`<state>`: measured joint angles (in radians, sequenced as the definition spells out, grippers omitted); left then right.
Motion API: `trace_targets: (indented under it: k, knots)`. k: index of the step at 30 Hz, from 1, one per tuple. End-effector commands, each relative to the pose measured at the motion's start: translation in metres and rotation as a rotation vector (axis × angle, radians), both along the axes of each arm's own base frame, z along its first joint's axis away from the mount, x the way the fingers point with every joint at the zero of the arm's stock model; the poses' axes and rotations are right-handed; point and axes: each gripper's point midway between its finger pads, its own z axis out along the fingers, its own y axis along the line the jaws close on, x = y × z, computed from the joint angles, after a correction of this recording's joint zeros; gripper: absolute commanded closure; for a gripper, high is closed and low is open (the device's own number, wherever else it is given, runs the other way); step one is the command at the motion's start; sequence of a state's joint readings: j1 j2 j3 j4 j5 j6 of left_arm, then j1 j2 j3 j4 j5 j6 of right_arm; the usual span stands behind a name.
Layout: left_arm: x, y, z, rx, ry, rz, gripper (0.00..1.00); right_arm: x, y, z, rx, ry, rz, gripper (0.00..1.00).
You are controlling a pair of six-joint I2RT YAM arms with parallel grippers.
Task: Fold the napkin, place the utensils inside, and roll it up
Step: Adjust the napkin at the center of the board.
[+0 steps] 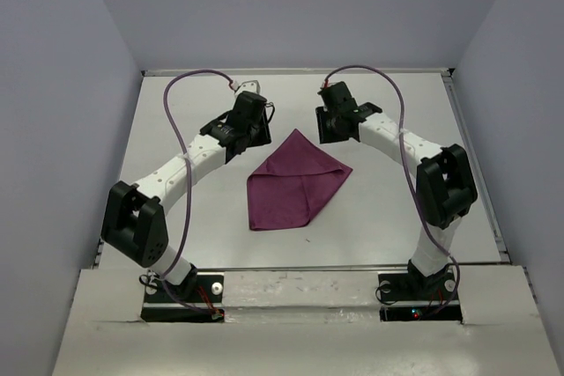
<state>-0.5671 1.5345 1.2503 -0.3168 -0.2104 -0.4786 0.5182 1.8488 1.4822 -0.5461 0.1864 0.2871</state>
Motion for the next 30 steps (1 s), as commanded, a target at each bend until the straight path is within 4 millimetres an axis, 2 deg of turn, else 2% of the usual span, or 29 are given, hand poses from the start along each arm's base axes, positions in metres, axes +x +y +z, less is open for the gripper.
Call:
trace_targets:
  k: [1, 4, 9, 15, 19, 22, 24, 27, 29, 30]
  knots:
    - [-0.001, 0.005, 0.004, 0.017, 0.013, -0.003, 0.55, 0.002, -0.005, 0.000, -0.057, 0.039, 0.085, 0.55]
    - [-0.003, 0.002, -0.001, 0.004, 0.032, -0.008, 0.55, 0.002, -0.003, -0.006, -0.044, 0.062, 0.115, 0.51]
    - [-0.009, 0.002, -0.008, 0.002, 0.055, -0.012, 0.55, -0.001, -0.005, -0.034, -0.084, 0.149, 0.172, 0.37]
    - [-0.016, 0.000, -0.024, 0.000, 0.102, -0.028, 0.56, 0.007, -0.025, -0.048, -0.114, 0.168, 0.115, 0.36]
    - [-0.019, 0.001, -0.026, -0.006, 0.107, -0.025, 0.56, 0.008, -0.046, -0.058, -0.018, 0.195, 0.040, 0.36]
    - [-0.021, 0.002, -0.028, 0.001, 0.112, -0.030, 0.56, 0.001, -0.045, -0.057, 0.006, 0.195, 0.040, 0.34]
    - [-0.024, 0.001, -0.032, -0.004, 0.124, -0.040, 0.56, -0.004, -0.036, -0.048, 0.061, 0.184, 0.066, 0.31]
    - [-0.033, -0.004, -0.047, -0.006, 0.160, -0.077, 0.56, -0.012, -0.032, -0.043, 0.106, 0.182, 0.058, 0.31]
    - [-0.040, -0.006, -0.060, 0.004, 0.187, -0.092, 0.56, -0.013, -0.031, -0.031, 0.143, 0.150, 0.028, 0.34]
    - [-0.042, -0.005, -0.065, 0.011, 0.197, -0.091, 0.56, -0.014, -0.031, -0.026, 0.159, 0.136, 0.014, 0.38]
